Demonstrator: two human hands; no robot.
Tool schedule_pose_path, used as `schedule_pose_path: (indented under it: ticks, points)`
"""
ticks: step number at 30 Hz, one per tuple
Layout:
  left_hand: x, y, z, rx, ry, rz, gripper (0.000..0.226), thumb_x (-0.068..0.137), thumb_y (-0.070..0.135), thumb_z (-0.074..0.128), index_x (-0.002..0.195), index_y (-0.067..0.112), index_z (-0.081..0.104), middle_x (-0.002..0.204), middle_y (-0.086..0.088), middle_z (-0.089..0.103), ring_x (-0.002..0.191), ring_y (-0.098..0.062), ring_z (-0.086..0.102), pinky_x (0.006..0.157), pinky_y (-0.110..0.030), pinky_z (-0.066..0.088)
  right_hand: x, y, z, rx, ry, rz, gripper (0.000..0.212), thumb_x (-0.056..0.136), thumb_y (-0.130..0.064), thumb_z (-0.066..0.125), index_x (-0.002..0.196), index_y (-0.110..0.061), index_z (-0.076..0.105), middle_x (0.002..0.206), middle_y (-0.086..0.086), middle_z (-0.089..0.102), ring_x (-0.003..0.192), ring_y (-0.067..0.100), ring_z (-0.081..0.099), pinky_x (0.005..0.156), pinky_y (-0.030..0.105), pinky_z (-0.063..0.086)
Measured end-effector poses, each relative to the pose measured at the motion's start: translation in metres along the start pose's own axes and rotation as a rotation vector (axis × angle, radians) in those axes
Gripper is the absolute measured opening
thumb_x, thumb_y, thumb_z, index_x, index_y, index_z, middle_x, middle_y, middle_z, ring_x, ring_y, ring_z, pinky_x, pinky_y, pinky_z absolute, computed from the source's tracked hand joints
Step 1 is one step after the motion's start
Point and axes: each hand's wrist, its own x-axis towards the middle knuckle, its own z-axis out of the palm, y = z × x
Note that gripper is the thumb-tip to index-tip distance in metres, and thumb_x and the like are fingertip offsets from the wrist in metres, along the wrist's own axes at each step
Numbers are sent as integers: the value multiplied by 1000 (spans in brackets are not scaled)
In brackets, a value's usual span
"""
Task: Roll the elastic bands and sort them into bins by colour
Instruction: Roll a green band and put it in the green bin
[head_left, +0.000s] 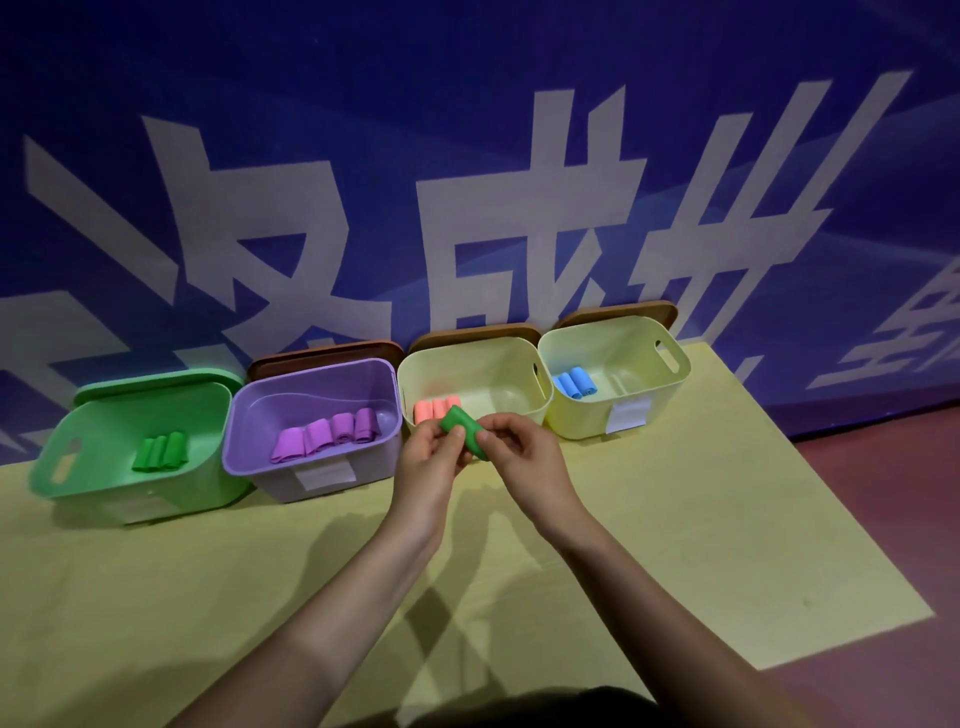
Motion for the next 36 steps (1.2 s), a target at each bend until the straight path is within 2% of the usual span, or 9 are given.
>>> schedule_pose_path:
  ticks: [5, 11, 15, 19, 25, 28, 31, 34, 36]
  points:
    - [3, -9, 28, 148, 57, 126, 15, 97, 4, 47, 91, 14, 56, 93, -12, 60, 85, -19, 57, 81, -35, 47, 3, -7, -21, 21, -14, -46, 18, 93, 1, 53, 89, -15, 61, 82, -3, 66, 71, -3, 62, 70, 13, 47]
    - [-2, -17, 68, 36, 41, 61, 12, 96, 6, 50, 91, 6, 60, 79, -8, 58, 70, -13, 52, 61, -17, 46, 10, 1, -65, 116, 58, -24, 12, 91, -1, 59, 89, -12, 62, 86, 1, 67, 75, 2, 63, 71, 14, 48]
    - [-7, -18, 85, -197, 83, -12, 17, 95, 6, 52, 91, 4, 68, 83, -10, 60, 72, -14, 53, 66, -20, 48, 22, 5, -82, 154, 19, -4, 9, 90, -3, 61, 92, -12, 64, 91, 3, 68, 82, 5, 64, 73, 15, 48]
    - [-15, -18, 90, -321, 162, 11, 18, 94, 3, 52, 101, 3, 69, 95, -8, 70, 87, -13, 63, 75, -19, 53, 31, 8, -81, 200, -72, 33, 9, 90, -2, 59, 97, -4, 66, 94, 10, 70, 84, 8, 64, 75, 18, 49]
    - [-21, -11, 59, -211, 288, 17, 17, 93, 4, 55, 105, 1, 67, 96, -12, 65, 87, -18, 57, 69, -18, 50, 35, 5, -55, 180, -241, 100, 9, 89, 0, 60, 97, 0, 65, 95, 16, 69, 83, 16, 64, 75, 24, 52]
    - [-18, -8, 34, -159, 299, 4, 17, 92, 6, 56, 105, 2, 68, 96, -13, 66, 86, -18, 56, 69, -21, 47, 37, 0, -42, 168, -301, 117, 6, 88, -2, 63, 85, -7, 65, 81, 7, 66, 71, 13, 60, 66, 21, 50]
    - [-18, -4, 4, -132, 292, 10, 17, 92, 6, 56, 101, 9, 71, 94, -8, 70, 82, -14, 58, 66, -21, 44, 39, -4, -20, 88, -368, 84, 9, 86, -8, 67, 78, -11, 66, 70, -4, 63, 66, 6, 57, 68, 21, 46]
    - [-16, 4, -28, -113, 283, 24, 19, 92, 6, 56, 105, 8, 70, 94, -6, 71, 81, -12, 58, 63, -18, 44, 41, -6, 14, 50, -407, 95, 3, 84, -8, 70, 85, -8, 68, 74, -1, 65, 66, 3, 60, 67, 20, 47]
    - [-11, 13, -53, -129, 278, 39, 20, 92, 4, 56, 106, 5, 70, 91, -5, 71, 77, -10, 59, 61, -16, 46, 43, -8, 43, 61, -409, 118, 12, 84, -5, 69, 94, 1, 67, 75, 4, 65, 63, 2, 61, 63, 17, 48]
